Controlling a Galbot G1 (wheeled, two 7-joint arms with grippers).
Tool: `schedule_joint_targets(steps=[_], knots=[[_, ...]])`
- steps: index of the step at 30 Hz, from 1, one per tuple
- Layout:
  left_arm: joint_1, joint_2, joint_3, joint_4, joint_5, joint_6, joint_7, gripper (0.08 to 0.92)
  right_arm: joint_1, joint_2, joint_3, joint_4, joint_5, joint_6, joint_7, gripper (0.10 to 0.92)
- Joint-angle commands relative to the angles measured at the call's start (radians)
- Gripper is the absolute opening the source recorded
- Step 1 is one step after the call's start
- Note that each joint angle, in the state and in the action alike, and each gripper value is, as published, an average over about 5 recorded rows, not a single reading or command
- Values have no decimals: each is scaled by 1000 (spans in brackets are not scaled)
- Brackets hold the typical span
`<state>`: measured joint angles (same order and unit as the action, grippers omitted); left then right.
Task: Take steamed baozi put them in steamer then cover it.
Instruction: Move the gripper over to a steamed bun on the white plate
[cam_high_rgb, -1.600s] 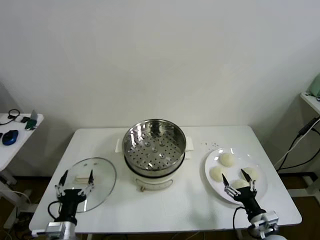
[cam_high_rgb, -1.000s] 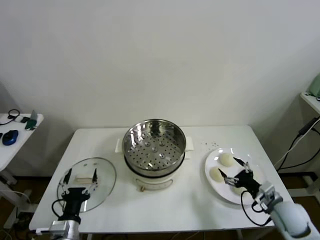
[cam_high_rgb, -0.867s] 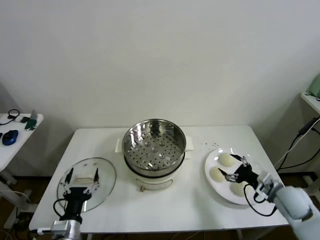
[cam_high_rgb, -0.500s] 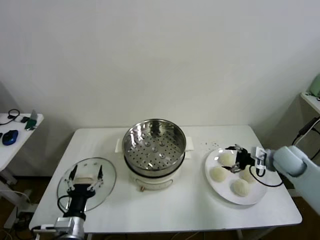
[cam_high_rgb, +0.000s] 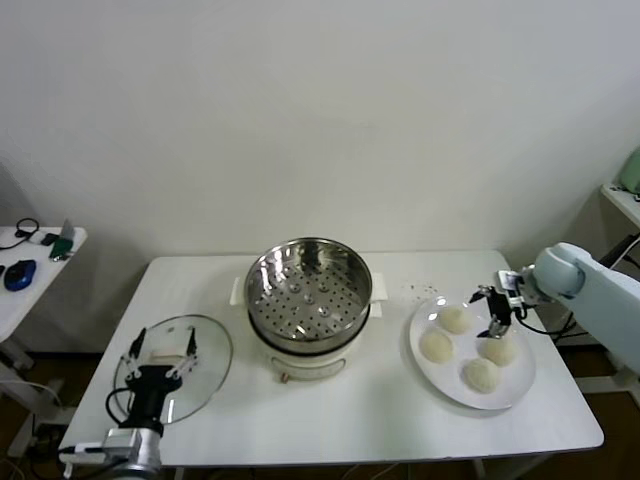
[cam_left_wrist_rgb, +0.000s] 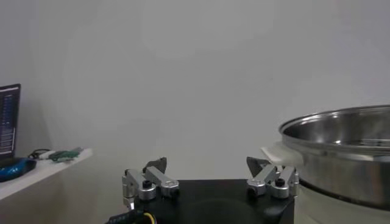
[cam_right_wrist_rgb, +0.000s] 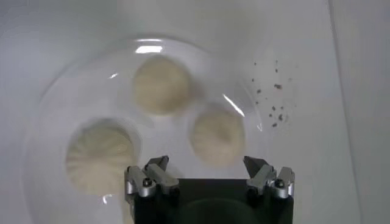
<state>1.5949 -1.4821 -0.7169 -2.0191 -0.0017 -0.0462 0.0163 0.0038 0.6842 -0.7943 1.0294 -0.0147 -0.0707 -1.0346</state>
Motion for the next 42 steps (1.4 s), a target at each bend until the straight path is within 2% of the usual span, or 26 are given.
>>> schedule_joint_targets(steps=[1, 14, 29, 42], knots=[[-4, 5, -9, 1, 1, 7, -1, 823, 98, 105, -120, -158, -28, 25, -45, 823], [-3, 9, -15, 0, 3, 9, -3, 823, 51, 201, -65, -248, -64, 62, -27, 823], [-7, 10, -19, 9, 3, 11, -7, 823, 45, 235, -70, -278, -81, 83, -35, 821], [-7, 12, -14, 8, 2, 13, -8, 823, 44, 239, -64, -295, -100, 105, -32, 704]])
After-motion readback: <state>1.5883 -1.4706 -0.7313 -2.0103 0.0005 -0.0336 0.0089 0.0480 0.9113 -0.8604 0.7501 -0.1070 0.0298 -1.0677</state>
